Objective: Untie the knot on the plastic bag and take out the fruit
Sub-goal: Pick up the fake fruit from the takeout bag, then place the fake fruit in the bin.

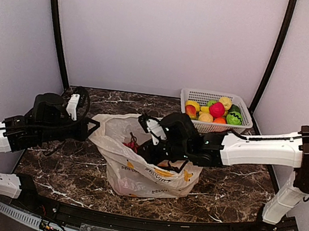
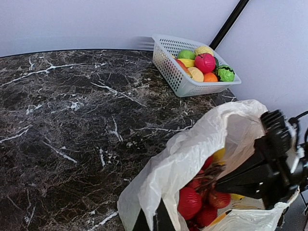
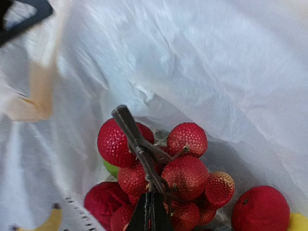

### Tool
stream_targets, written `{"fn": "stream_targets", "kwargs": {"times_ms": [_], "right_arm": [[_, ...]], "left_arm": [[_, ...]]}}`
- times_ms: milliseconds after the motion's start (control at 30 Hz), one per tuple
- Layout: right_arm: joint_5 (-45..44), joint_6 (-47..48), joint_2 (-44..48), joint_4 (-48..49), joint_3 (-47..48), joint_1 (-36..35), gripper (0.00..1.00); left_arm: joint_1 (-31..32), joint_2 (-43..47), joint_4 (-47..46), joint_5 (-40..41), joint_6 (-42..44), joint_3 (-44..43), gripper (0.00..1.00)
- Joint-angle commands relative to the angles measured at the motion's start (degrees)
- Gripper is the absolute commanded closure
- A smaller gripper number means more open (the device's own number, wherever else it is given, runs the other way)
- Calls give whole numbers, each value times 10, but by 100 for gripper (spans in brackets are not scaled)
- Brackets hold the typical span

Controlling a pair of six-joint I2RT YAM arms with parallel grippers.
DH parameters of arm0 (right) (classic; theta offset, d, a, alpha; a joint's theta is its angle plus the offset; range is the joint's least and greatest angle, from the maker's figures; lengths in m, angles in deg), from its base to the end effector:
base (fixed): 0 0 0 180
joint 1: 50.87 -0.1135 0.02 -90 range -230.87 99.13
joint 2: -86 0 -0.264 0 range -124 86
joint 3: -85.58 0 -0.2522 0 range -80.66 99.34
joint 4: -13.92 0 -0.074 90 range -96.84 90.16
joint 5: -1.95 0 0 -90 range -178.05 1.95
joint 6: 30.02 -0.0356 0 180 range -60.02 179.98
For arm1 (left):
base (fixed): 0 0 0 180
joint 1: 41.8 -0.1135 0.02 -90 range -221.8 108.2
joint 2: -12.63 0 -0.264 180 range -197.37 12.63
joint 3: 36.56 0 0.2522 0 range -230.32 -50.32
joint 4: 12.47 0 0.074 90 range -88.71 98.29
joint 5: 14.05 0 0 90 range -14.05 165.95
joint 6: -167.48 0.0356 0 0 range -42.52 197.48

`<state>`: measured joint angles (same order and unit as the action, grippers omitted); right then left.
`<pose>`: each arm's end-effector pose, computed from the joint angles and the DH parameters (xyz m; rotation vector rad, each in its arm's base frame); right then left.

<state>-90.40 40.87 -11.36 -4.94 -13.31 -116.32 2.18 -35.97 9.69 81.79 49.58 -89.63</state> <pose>0.1615 0.3501 0.2417 -0.8804 2.1193 0.7670 0.1472 -0.1370 0.2979 0.2007 1.9401 -0.7554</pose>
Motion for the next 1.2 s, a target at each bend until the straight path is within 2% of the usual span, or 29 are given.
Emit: {"fn": "stream_targets", "kwargs": {"times_ms": [0,200,400,467,533,633,667,700,733,800,933,1067,1167], "right_arm": [[21,1,70,75,-19,-8,100],[7,-13,90,77,-12,-8,100],[5,-18,103,80,-1,-8,100],[3,-18,113,85,-2,-8,100],[-1,-15,124,85,-3,-8,100],[-13,-9,151,78,-7,-8,100],[-16,-6,161,75,-7,-8,100],[-19,-2,172,71,-7,-8,100],[-23,1,181,69,-8,-8,100],[-34,5,203,62,-8,-7,100],[-54,7,235,58,-15,-3,100],[-73,14,265,53,-13,2,100],[-112,23,282,9,12,4,100]], "left_arm": [[-3,-11,38,15,-5,-5,99],[-3,-28,-2,-45,10,4,99],[-3,-29,-2,-41,6,7,99],[-3,-24,4,-36,2,1,90],[-3,-14,10,-33,-2,-10,66],[-3,-3,41,-31,2,-42,46],[-3,-1,51,-28,3,-61,37],[-3,-1,76,-21,3,-71,32],[-2,-3,91,-17,2,-93,23],[-3,-15,139,-10,-1,-133,13],[-2,-56,217,-28,16,-219,6],[-3,-114,271,-55,53,-307,3],[-9,-163,311,-72,85,-379,1]]}}
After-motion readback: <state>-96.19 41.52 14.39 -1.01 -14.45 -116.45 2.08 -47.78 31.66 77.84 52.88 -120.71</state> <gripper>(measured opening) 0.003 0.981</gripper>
